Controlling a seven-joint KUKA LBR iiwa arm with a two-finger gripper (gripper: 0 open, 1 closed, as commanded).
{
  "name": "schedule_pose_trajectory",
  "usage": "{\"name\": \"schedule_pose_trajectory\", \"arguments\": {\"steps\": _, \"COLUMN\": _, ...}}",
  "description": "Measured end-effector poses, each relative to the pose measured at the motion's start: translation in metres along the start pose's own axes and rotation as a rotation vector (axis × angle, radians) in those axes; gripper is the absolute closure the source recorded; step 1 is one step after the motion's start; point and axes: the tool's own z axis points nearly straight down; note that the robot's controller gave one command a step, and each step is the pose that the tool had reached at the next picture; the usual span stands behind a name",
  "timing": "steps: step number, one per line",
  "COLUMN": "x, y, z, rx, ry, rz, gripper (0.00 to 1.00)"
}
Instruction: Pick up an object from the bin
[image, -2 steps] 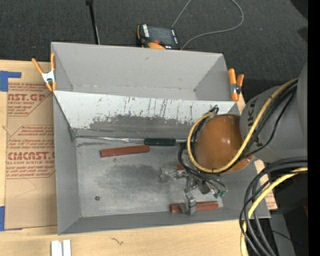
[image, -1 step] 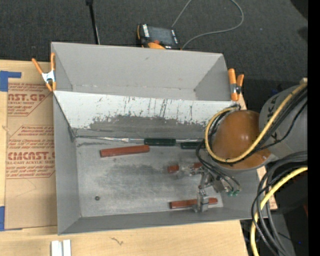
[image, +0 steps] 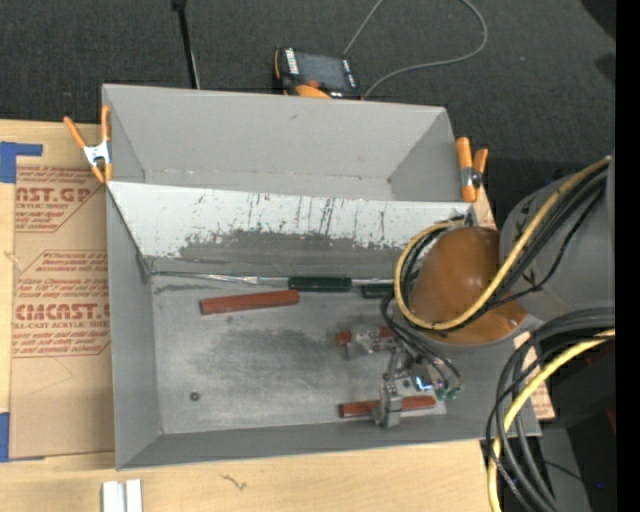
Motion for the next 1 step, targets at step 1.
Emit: {"name": "schedule_pose_trajectory", "arguments": {"steps": 1, "x": 0.0013, "y": -0.0334, "z": 0.0007, "rx": 0.0, "ry": 0.007, "rz": 0.103, "gripper": 0.0}}
